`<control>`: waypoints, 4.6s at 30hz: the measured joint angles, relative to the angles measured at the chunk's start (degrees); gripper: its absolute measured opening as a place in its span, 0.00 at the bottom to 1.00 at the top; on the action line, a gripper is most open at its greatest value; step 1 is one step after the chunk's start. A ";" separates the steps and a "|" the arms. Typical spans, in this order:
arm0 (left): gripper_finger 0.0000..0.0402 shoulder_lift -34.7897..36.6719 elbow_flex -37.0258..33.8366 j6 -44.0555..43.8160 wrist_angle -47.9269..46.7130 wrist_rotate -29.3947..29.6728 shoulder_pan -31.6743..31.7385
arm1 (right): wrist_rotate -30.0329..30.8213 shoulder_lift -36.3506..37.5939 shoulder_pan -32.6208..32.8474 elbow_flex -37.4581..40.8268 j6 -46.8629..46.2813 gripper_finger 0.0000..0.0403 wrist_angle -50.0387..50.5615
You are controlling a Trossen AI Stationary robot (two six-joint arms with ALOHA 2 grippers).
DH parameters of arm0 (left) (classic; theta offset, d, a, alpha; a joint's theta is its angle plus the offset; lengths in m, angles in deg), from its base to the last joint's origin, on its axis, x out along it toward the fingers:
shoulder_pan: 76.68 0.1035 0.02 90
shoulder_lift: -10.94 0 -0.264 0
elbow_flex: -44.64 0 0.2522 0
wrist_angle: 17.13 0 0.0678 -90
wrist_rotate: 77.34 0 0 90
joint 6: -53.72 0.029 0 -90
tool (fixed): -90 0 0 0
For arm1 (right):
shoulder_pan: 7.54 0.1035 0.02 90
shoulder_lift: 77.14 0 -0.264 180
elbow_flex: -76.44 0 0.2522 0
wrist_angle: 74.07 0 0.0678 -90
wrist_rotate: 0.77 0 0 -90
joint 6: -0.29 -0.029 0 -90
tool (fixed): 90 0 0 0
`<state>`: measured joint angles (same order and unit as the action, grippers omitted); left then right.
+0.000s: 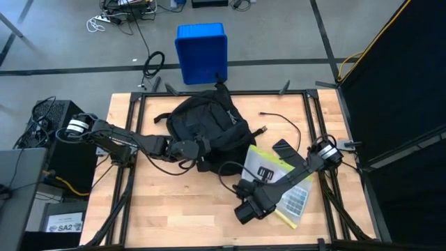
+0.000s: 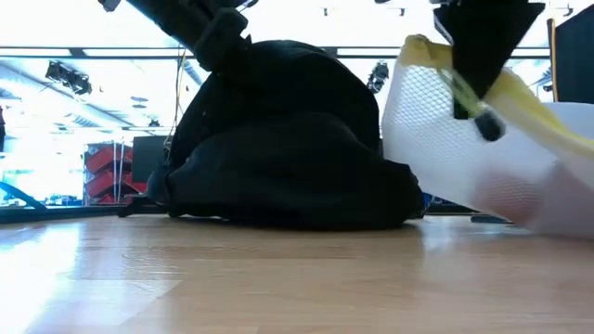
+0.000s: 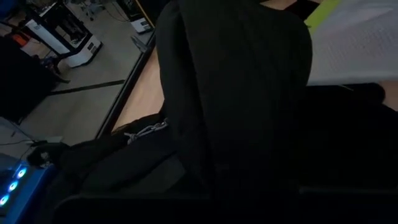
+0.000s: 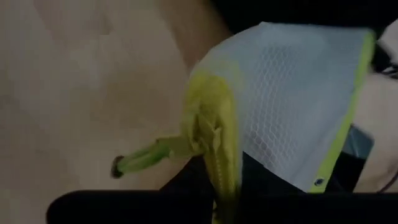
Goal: Unpack backpack
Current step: Put the yellow zip bag into the backpack
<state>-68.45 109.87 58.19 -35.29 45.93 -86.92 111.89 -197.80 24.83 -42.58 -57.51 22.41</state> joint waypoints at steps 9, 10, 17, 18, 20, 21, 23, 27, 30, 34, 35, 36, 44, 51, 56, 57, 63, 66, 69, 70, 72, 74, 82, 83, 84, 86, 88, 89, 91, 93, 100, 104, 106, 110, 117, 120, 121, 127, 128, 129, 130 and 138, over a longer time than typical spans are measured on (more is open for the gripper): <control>0.00 0.00 0.05 -0.19 0.87 -3.18 -0.53 | 19.27 0.60 -1.68 -4.42 1.00 0.00 6.94; 0.00 0.00 0.05 -0.20 1.27 -3.18 -0.66 | 20.68 1.16 -2.04 -4.81 1.86 0.00 7.24; 0.00 2.78 0.05 -0.25 3.52 -3.67 -0.96 | 30.76 7.35 -3.00 -7.34 6.82 0.00 7.27; 0.00 3.68 0.05 -0.24 3.44 -4.43 -0.94 | 32.01 8.52 -3.00 -7.32 7.54 0.00 7.42; 0.00 6.32 0.05 -0.27 3.15 -6.45 -0.98 | 35.09 10.88 -2.88 -7.32 8.66 0.00 7.28; 0.00 7.76 0.05 -0.56 3.13 -7.31 -0.98 | 36.74 12.03 -2.74 -7.32 9.37 0.00 7.14; 0.00 10.46 0.05 -1.76 2.97 -7.92 -0.98 | 40.22 14.32 -2.38 -7.32 11.10 0.00 6.58; 0.00 14.75 0.07 -3.46 2.95 -8.66 -1.03 | 45.19 18.62 -2.35 -7.32 19.30 0.00 0.61; 0.00 16.25 0.13 -4.49 3.25 -10.05 -1.03 | 47.60 21.69 -2.37 -7.30 30.50 0.00 -8.65; 0.00 16.35 0.23 -6.25 3.30 -11.22 -1.05 | 48.90 24.28 -2.38 -7.30 48.18 0.00 -24.21; 0.00 16.19 0.23 -6.53 3.13 -11.27 -1.05 | 48.73 24.61 -2.47 -7.30 52.47 0.00 -28.16; 0.00 16.09 0.23 -6.64 2.94 -11.24 -1.05 | 48.56 24.79 -2.47 -7.30 56.54 0.00 -31.88; 0.00 15.99 0.21 -7.89 3.10 -13.30 -1.04 | 42.19 24.79 -5.39 -7.28 70.03 0.00 -45.40; 0.00 15.93 0.14 -7.85 7.03 -14.34 -1.05 | 28.51 22.40 -12.02 -3.78 59.64 0.00 -39.78; 0.00 15.93 0.63 -7.87 7.46 -14.89 -1.09 | 24.00 20.31 -15.21 -1.07 55.95 0.00 -38.83; 0.00 15.93 0.96 -7.87 7.48 -14.89 -1.09 | 22.94 19.61 -15.84 -0.94 55.45 0.00 -39.01; 0.00 15.93 1.82 -7.70 7.23 -15.25 -1.09 | 16.13 16.51 -19.01 -0.08 54.58 0.00 -40.18; 0.00 15.93 1.82 -7.72 6.70 -16.11 -1.03 | 13.70 14.93 -20.73 -0.07 54.59 0.00 -41.17; 0.00 15.93 1.82 -7.74 6.19 -16.97 -1.02 | 11.07 12.91 -22.23 -0.06 54.81 0.00 -42.45; 0.00 15.91 1.82 -7.74 5.96 -17.24 -1.03 | 9.78 12.01 -22.73 -0.04 54.88 0.00 -43.08; 0.00 15.93 1.82 -7.82 4.89 -17.51 -1.03 | 7.57 10.78 -23.38 -0.02 55.41 0.00 -44.99; 0.00 15.98 1.82 -7.88 3.50 -17.52 -1.05 | 6.24 8.98 -23.91 -0.02 56.15 0.00 -46.10; 0.00 16.05 1.80 -9.25 -13.47 -19.24 -1.14 | -2.32 3.55 -26.15 4.79 57.07 0.00 -56.62; 0.00 15.96 1.58 -9.27 -14.33 -19.52 -1.20 | -3.57 3.43 -26.28 6.69 57.53 0.00 -59.87; 0.00 15.91 1.28 -9.27 -14.36 -19.57 -1.22 | -4.41 3.49 -26.32 8.75 57.91 0.00 -63.38; 0.00 15.93 0.71 -9.27 -13.58 -19.69 -1.22 | -5.76 4.10 -26.35 12.44 58.94 0.00 -70.69; 0.00 16.00 0.30 -9.34 -13.43 -19.75 -1.25 | -7.16 4.12 -26.17 15.81 59.66 0.00 -78.71; 0.00 16.00 -0.03 -9.46 -13.31 -19.92 -1.28 | -8.08 4.04 -26.15 17.32 59.65 0.00 -82.23; 0.00 15.98 -0.72 -9.71 -12.36 -20.09 -1.32 | -10.47 3.98 -26.13 20.54 58.64 0.00 -88.78; 0.00 15.95 -1.17 -9.92 -10.64 -20.29 -1.33 | -13.11 4.01 -26.12 23.51 58.09 0.00 -94.98; 0.00 15.68 -1.19 -11.18 -9.87 -20.03 -1.37 | -20.23 4.46 -25.45 25.99 57.08 0.13 -100.73; 0.00 15.37 -1.13 -11.56 -9.51 -19.96 -1.40 | -20.49 5.17 -23.90 25.97 56.94 0.32 -99.14; 0.00 15.37 -1.03 -11.78 -9.92 -19.64 -1.40 | -20.26 5.41 -23.31 25.97 56.90 0.42 -98.59; 0.00 15.37 -0.97 -11.94 -10.18 -18.74 -1.29 | -18.72 7.43 -21.79 25.97 56.97 0.61 -94.93; 0.00 15.32 -0.89 -11.98 -11.42 -18.61 -1.11 | -17.22 12.09 -19.03 25.80 55.58 0.76 -89.62; 0.00 15.27 -0.89 -11.98 -11.50 -18.61 -1.09 | -15.93 13.73 -17.83 25.67 54.62 0.76 -86.97; 0.00 15.18 -0.89 -11.98 -11.50 -18.62 -1.09 | -14.88 14.25 -17.38 25.66 54.28 0.76 -85.70; 0.00 13.56 -1.04 -10.67 -12.13 -19.35 -1.09 | -9.54 16.74 -14.66 25.66 50.69 0.70 -78.46; 0.00 13.09 -1.04 -10.67 -12.13 -19.48 -1.09 | -9.23 17.23 -14.16 25.66 49.62 0.69 -76.51; 0.00 12.66 -1.04 -10.65 -12.13 -19.52 -1.09 | -8.74 17.58 -13.49 25.66 48.37 0.67 -74.73; 0.00 12.17 -1.04 -10.59 -12.18 -19.65 -1.11 | -7.92 17.91 -12.62 25.64 47.12 0.66 -72.69; 0.00 10.01 -1.08 -9.90 -11.67 -20.03 -1.11 | -0.87 16.77 -2.60 28.48 40.35 0.55 -63.93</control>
<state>-58.44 108.79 48.29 -46.96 25.90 -88.04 111.02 -181.03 22.23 -14.10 -17.17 -41.52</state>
